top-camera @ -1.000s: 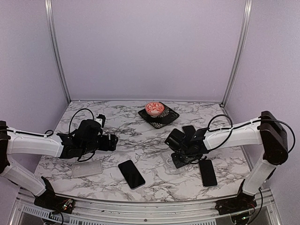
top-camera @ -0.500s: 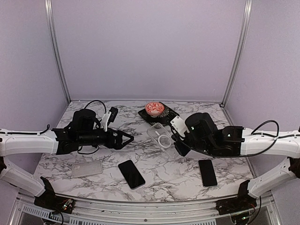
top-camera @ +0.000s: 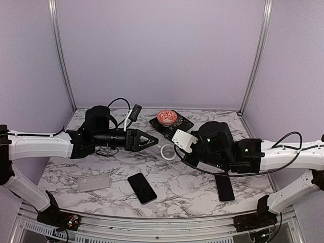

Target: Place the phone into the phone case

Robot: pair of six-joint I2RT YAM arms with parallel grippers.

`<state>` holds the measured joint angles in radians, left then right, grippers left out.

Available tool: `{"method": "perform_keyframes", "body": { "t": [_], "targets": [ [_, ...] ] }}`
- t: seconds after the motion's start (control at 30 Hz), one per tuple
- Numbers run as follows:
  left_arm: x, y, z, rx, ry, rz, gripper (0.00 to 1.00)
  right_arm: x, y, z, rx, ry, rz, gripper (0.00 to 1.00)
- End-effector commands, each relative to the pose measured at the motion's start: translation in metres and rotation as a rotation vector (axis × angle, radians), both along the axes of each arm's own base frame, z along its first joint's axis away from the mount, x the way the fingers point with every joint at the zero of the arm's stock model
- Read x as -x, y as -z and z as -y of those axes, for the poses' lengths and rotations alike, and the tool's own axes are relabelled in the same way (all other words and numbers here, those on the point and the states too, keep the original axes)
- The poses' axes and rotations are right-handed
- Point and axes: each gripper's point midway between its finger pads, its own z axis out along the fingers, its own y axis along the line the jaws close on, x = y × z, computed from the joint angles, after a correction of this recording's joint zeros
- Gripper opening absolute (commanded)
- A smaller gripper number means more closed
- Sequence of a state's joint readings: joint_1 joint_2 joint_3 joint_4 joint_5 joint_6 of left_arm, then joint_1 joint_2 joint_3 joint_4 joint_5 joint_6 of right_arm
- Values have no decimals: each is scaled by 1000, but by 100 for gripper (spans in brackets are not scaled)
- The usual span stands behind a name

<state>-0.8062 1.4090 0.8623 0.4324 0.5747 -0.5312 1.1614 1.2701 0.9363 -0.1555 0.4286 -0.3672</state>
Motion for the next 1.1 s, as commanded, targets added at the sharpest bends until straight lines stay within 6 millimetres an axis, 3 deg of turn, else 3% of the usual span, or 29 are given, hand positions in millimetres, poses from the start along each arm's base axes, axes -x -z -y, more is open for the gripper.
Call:
{"method": "perform_keyframes", "body": {
  "t": [0.0, 0.07, 0.17, 0.3, 0.33, 0.5, 0.53, 0.57, 0.67, 0.83, 0.9, 1.07],
  "targets": [
    [10, -3, 25, 22, 82, -25, 72, -2, -40, -16, -60, -36, 99, 0],
    [11, -3, 32, 23, 97, -23, 53, -3, -43, -17, -62, -40, 111, 0],
    [7, -3, 32, 20, 76, -19, 0, -2, -49, -18, -81, -46, 115, 0],
    [5, -10, 22, 25, 19, 38, 0, -4, -59, -12, -147, -2, 98, 0],
    [4, -15, 18, 29, -5, 67, 0, -6, -61, -9, -170, 18, 91, 7],
    [2, -59, -10, 82, -154, 271, 0, -10, -76, -2, -367, -6, -62, 85],
    [3, -70, -16, 106, -178, 311, 0, -7, -79, -3, -427, -36, -121, 96],
    [8, -83, -24, 145, -192, 351, 0, -4, -82, -3, -473, -76, -162, 98],
    [25, -107, -37, 258, -199, 440, 0, 17, -102, -11, -619, -239, -228, 99],
    [45, -107, -29, 282, -120, 464, 0, 56, -125, -29, -739, -506, -313, 93],
    [54, -109, -25, 297, -84, 477, 0, 62, -128, -35, -741, -554, -337, 76],
    [64, -114, -22, 317, -59, 500, 0, 67, -124, -46, -688, -603, -385, 12]
  ]
}}
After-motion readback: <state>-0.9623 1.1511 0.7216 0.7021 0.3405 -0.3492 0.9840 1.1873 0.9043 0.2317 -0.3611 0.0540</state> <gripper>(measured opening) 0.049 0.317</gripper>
